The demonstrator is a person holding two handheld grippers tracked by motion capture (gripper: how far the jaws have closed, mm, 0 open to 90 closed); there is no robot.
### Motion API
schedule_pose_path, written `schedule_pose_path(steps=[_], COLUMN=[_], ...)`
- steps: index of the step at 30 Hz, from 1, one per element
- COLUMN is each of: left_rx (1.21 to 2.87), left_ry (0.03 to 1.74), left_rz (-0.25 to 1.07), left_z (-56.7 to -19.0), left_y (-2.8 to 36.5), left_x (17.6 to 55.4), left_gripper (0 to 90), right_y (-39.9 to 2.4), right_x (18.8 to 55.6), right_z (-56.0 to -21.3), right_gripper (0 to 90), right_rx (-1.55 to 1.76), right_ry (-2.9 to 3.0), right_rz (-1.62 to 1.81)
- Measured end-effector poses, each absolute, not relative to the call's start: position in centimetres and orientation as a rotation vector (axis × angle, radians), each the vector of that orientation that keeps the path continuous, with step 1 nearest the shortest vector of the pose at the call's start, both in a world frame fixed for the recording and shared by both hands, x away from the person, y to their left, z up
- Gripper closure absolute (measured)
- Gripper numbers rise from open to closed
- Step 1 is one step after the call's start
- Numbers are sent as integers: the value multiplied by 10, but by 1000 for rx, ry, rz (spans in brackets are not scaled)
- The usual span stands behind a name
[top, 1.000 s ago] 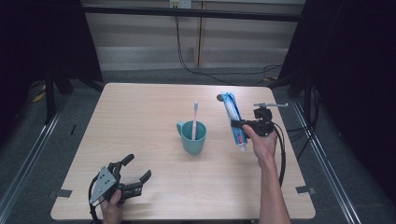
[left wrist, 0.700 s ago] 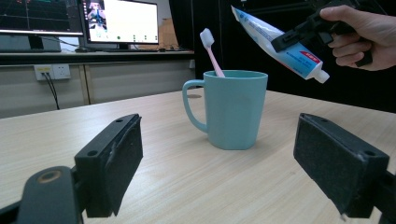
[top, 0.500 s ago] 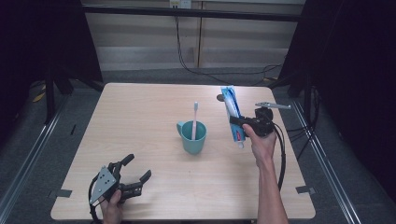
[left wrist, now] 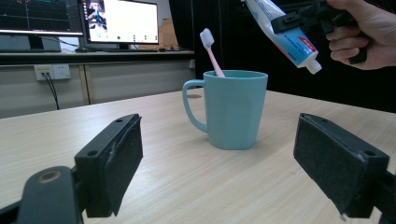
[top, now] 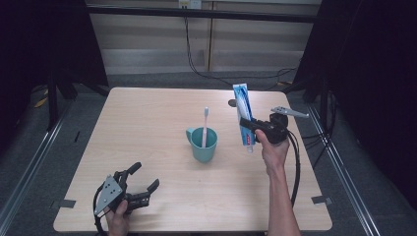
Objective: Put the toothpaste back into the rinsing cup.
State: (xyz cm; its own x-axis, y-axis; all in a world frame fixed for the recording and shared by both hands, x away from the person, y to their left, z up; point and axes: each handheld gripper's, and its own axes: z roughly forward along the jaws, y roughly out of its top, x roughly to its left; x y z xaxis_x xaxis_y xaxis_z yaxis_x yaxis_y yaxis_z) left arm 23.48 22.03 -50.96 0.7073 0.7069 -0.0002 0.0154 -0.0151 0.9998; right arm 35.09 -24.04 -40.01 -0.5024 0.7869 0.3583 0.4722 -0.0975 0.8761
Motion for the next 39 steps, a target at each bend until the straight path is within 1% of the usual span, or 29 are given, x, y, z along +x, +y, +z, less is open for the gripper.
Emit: schedule_pose_path(steps=[17,39], left_rx=[1502,1501], left_ry=[622,618], left_rz=[608,605], left_z=[-510,-510], left_y=[220,220], left_x=[235,235], left_gripper=[156,156], right_y=[-232,-201], right_x=[348,356], right_z=[-388,-371], right_gripper=[721,721], right_rx=[1271,1154], right_ry=[1816,1822], right_rz=[1749,1798])
